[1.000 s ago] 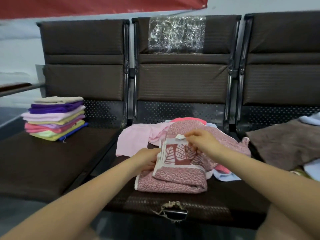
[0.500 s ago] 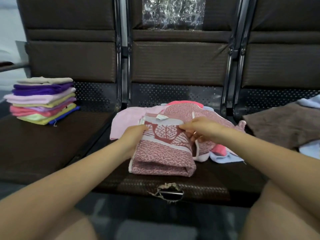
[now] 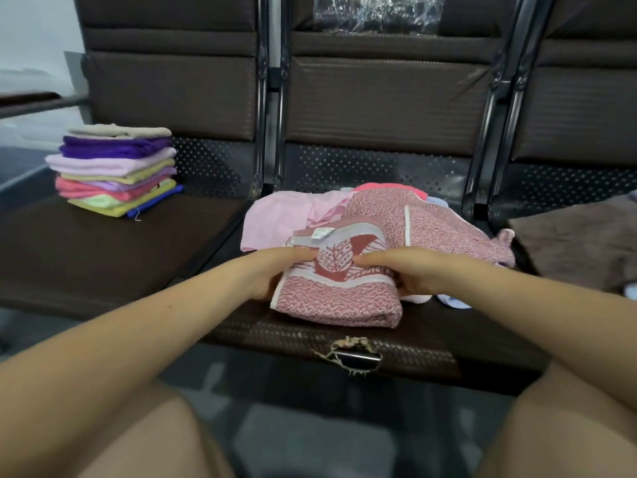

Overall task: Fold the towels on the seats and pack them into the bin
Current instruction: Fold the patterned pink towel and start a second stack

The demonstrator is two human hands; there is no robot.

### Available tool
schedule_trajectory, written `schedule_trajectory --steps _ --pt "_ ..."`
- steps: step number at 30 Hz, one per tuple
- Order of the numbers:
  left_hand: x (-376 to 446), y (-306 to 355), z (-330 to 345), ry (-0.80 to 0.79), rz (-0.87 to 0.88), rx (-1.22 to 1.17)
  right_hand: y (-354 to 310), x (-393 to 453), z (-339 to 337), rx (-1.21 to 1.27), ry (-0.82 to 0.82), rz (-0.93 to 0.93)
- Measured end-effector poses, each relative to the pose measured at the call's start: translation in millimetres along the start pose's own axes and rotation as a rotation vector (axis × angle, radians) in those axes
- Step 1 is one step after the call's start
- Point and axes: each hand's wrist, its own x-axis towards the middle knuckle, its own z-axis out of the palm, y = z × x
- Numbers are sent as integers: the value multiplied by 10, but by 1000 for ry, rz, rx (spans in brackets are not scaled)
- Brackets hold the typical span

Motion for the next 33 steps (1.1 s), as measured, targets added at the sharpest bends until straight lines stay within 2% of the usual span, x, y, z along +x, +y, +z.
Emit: schedule_trajectory --steps 3,5,7,11,15,18,22,25,27,30,31,33 --pt "-60 54 20 -95 61 -82 -115 -70 121 267 -28 -107" --pt "-114 157 -13 -136 121 -154 -249 -160 94 358 -3 -172" --pt "-139 277 -159 -129 156 -203 -406 -189 48 386 39 -210" --pt "-162 517 -445 -252 209 -145 -728 -163 23 394 56 -234" --pt "-10 726 -896 -224 230 -66 -1123 209 269 377 25 -245" --pt "220 837 -1334 -92 264 -34 -1351 786 596 308 36 -250" --pt "700 1020 -2162 229 481 3 -1760 1756 1137 321 104 -319" --pt "1098 942 -2769 541 585 160 -1928 2400 1604 323 127 -348" --pt "1377 676 -3051 675 542 252 -1842 2830 1895 193 152 -287" --pt "1703 247 -3181 838 447 434 -1572 3227 2119 -258 403 -394" --pt "1744 224 -3187 912 460 488 -1560 3231 2117 -335 464 -452" --pt "1799 229 -3187 956 485 514 -1561 3210 2081 -351 496 -493"
